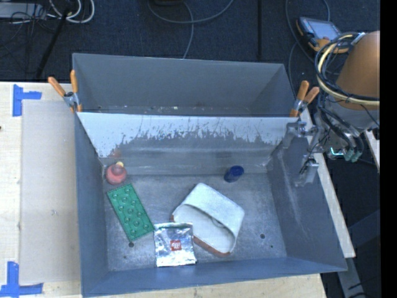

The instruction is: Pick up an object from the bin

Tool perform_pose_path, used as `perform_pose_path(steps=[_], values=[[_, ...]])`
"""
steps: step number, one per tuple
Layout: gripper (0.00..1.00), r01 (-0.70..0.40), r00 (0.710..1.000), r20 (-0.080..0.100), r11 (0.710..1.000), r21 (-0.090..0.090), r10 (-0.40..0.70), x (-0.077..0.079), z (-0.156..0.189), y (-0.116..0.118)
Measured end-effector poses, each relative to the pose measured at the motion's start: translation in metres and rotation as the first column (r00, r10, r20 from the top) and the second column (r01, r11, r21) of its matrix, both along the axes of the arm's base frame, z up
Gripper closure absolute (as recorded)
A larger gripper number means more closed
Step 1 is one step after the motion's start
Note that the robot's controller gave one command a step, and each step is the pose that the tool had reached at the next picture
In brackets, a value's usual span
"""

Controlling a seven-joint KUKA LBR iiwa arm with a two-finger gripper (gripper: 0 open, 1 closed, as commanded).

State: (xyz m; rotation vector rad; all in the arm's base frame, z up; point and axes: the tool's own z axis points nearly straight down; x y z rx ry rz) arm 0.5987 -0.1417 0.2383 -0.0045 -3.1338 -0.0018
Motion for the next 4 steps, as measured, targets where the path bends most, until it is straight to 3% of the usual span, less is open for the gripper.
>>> perform_pose_path(steps=[1,2,3,4], values=[[0.0,0.007,1.0,-0.001,1.0,0.002,-0.007,-0.014,-0.085,0.056],[0.0,0.235,0.972,0.006,0.972,-0.004,-0.235,-0.028,-0.167,0.123],[1.0,0.232,0.972,0.018,0.973,0.0,-0.232,-0.024,-0.161,0.123],[1.0,0.245,0.969,0.016,0.969,0.001,-0.245,-0.044,0.021,0.128]])
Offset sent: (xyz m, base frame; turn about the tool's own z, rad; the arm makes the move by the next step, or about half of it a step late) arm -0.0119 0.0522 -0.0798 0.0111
